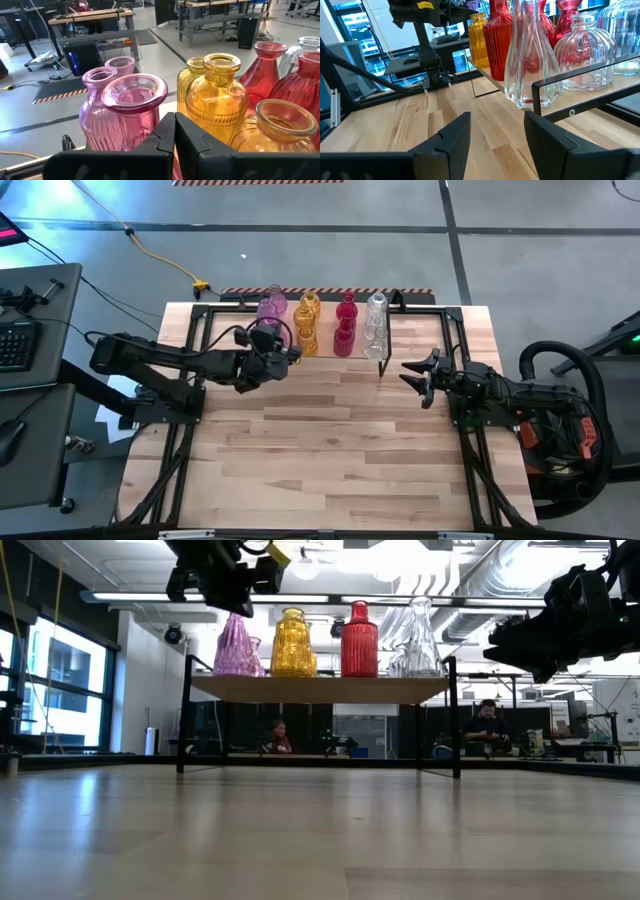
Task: Sort vases onto shelf
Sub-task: Adjust the purple vases on the shelf
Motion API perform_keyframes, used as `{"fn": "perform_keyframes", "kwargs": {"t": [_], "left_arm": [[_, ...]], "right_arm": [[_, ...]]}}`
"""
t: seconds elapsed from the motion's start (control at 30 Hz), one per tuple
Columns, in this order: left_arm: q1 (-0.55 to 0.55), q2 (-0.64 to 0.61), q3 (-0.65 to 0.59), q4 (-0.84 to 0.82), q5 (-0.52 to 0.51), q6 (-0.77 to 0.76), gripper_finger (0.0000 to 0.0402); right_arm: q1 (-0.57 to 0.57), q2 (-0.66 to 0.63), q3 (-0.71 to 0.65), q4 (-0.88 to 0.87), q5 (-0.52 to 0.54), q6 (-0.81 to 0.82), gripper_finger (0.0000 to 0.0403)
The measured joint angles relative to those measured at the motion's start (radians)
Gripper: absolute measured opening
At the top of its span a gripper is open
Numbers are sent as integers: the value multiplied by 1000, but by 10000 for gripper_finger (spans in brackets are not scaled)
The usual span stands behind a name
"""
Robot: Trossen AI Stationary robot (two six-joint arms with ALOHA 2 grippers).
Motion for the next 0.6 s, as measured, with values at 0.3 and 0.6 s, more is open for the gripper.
{"fn": "perform_keyframes", "kwargs": {"t": [0.3,0.6], "left_arm": [[0,-5,0,-73,-4,-74,0],[-3,-18,0,-102,0,-78,0]], "right_arm": [[0,0,0,0,0,0,170],[0,0,0,0,0,0,170]]}}
